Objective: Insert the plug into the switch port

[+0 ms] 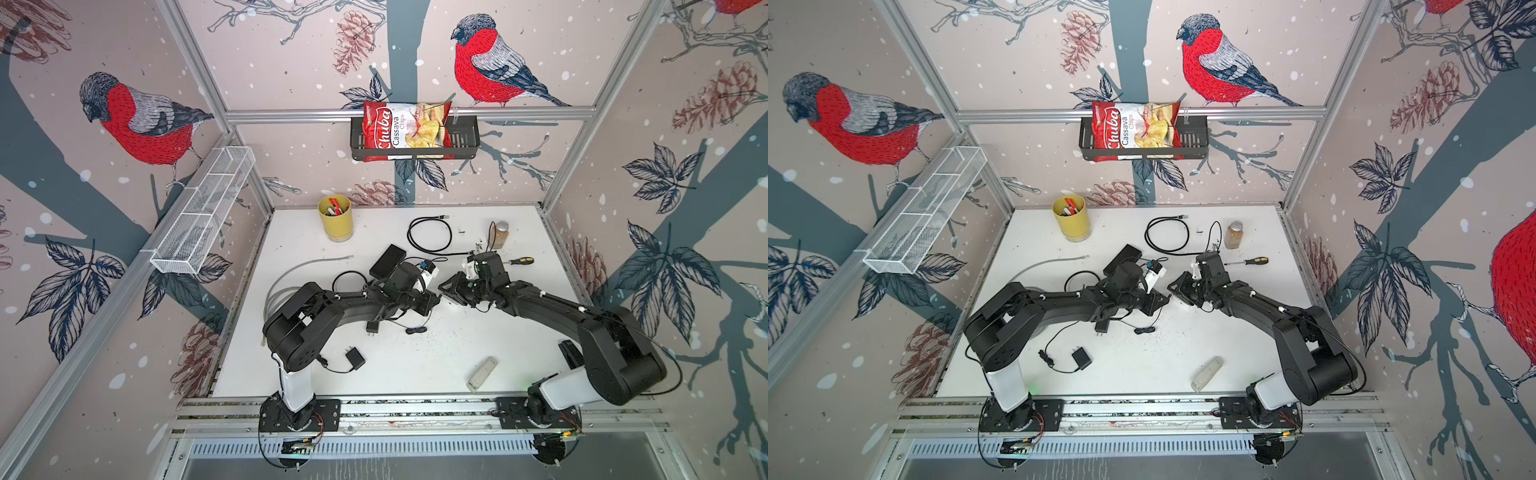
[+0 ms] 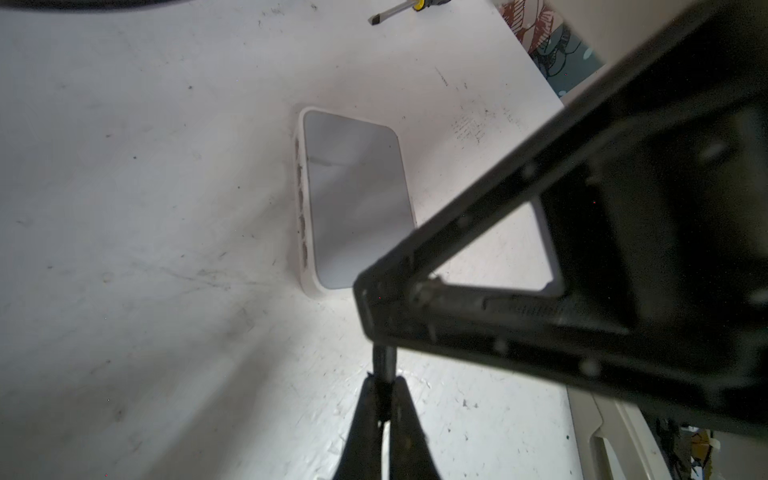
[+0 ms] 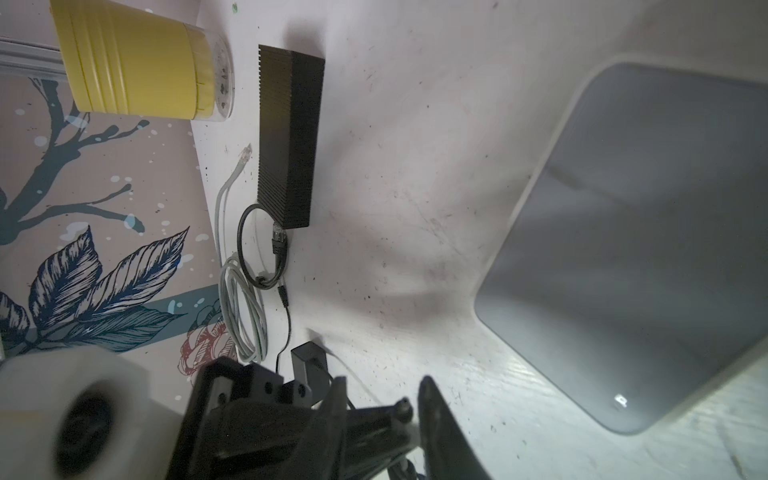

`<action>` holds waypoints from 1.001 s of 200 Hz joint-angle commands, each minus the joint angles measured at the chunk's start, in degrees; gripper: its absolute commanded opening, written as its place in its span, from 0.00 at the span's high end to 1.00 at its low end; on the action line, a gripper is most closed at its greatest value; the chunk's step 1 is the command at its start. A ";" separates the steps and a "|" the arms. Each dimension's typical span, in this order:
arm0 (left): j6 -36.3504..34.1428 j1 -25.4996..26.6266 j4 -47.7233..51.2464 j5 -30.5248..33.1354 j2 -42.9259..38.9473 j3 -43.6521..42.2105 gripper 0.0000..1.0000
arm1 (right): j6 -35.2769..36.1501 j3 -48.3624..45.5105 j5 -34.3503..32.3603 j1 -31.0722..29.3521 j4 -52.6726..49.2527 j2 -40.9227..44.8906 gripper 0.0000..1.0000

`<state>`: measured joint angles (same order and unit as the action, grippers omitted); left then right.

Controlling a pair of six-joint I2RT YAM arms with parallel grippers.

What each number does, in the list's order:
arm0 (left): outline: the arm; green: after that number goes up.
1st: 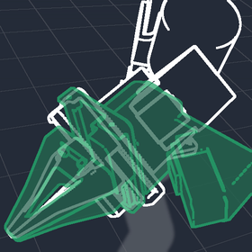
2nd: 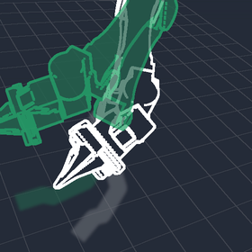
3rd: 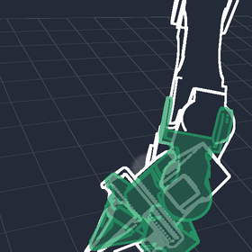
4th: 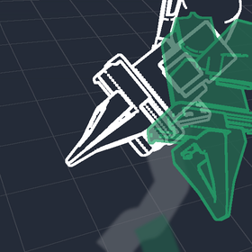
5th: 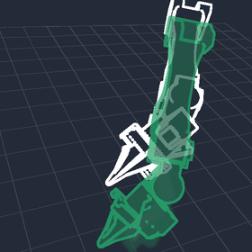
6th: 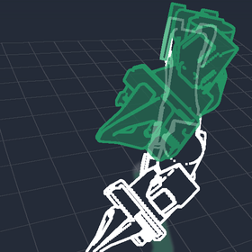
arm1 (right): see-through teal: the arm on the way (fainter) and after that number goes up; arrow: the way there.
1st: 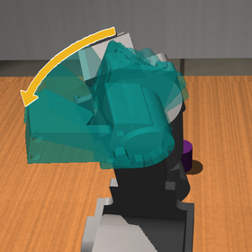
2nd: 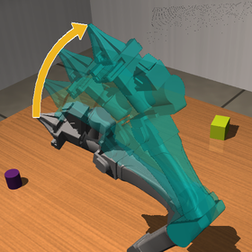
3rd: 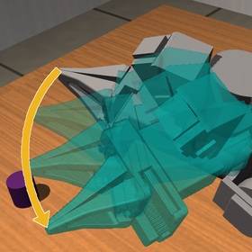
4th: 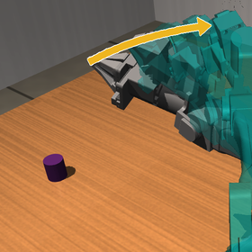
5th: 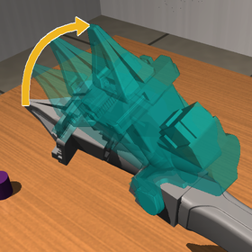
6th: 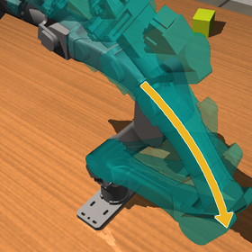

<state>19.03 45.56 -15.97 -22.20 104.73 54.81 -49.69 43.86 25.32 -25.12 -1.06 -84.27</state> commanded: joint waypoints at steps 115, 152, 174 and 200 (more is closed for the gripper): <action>4.45 6.03 6.19 5.75 7.52 5.37 1.00 | 24.14 8.19 -16.72 11.94 -6.12 -8.33 0.41; 5.39 5.99 7.47 7.63 8.54 6.61 1.00 | 26.35 10.06 -15.46 11.64 -4.53 -11.86 0.40; 5.45 5.94 9.03 7.80 9.26 7.85 1.00 | 27.51 10.24 -16.00 11.32 -4.13 -13.20 0.39; 6.28 5.93 10.26 8.37 9.45 8.67 1.00 | 29.23 9.95 -16.18 10.60 -3.44 -13.68 0.39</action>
<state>24.21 51.55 -8.47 -15.09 113.91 62.83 -23.35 53.78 9.50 -13.91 -6.15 -97.65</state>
